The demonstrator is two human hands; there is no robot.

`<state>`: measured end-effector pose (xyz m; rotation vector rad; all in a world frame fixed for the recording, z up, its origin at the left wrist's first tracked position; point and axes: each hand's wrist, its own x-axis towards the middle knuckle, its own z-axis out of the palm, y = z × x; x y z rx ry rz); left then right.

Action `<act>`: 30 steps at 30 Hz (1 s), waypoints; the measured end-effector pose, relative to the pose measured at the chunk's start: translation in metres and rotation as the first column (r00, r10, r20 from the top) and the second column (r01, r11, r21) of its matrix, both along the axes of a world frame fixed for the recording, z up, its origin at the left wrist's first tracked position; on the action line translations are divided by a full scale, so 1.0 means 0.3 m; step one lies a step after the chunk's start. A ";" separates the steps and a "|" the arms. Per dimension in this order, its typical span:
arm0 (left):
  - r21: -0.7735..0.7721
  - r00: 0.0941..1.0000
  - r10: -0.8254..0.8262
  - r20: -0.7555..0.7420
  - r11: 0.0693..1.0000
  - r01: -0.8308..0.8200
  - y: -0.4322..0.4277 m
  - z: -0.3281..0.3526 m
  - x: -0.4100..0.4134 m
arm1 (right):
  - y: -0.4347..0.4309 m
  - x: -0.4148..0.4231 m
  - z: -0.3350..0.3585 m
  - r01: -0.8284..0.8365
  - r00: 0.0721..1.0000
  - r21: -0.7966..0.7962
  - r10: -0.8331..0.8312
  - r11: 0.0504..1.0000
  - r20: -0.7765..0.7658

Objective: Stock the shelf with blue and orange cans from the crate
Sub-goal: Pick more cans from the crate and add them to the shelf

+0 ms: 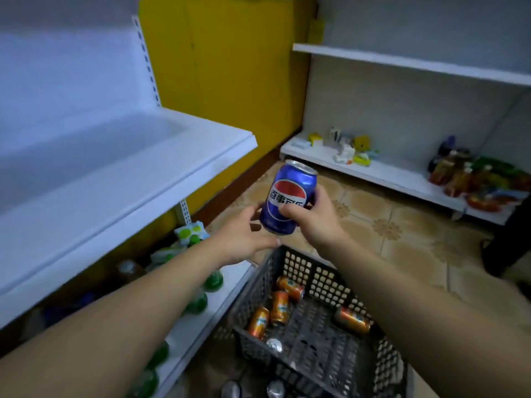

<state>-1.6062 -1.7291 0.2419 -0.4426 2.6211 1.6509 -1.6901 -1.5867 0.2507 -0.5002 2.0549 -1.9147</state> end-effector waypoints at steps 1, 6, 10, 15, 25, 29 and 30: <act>-0.029 0.999 0.016 -0.034 0.999 -0.017 -0.015 0.052 0.060 | -0.022 0.053 0.061 -0.025 0.999 -0.012 0.024 1.000 -0.043; -0.076 0.981 0.114 -0.155 0.989 -0.127 -0.122 0.241 0.389 | -0.160 0.332 0.281 -0.195 0.959 -0.020 0.187 0.981 -0.213; -0.400 0.962 0.230 -0.144 0.876 -0.269 -0.264 0.331 0.718 | -0.315 0.559 0.371 -0.353 0.904 -0.025 0.334 0.935 -0.267; -0.712 0.877 0.477 0.054 0.634 -0.301 -0.441 0.360 1.177 | -0.510 0.835 0.399 -0.540 0.811 0.004 0.522 0.842 -0.264; -0.790 0.543 0.808 0.226 0.479 -0.384 -0.528 0.278 1.864 | -0.749 1.242 0.344 -0.759 0.591 0.143 0.764 0.635 -0.259; -0.798 0.437 0.858 0.271 0.454 -0.396 -0.520 0.298 2.073 | -0.817 1.348 0.341 -0.812 0.510 0.166 0.819 0.560 -0.265; -0.803 0.398 0.874 0.279 0.440 -0.403 -0.521 0.306 2.131 | -0.835 1.376 0.342 -0.827 0.486 0.168 0.833 0.536 -0.264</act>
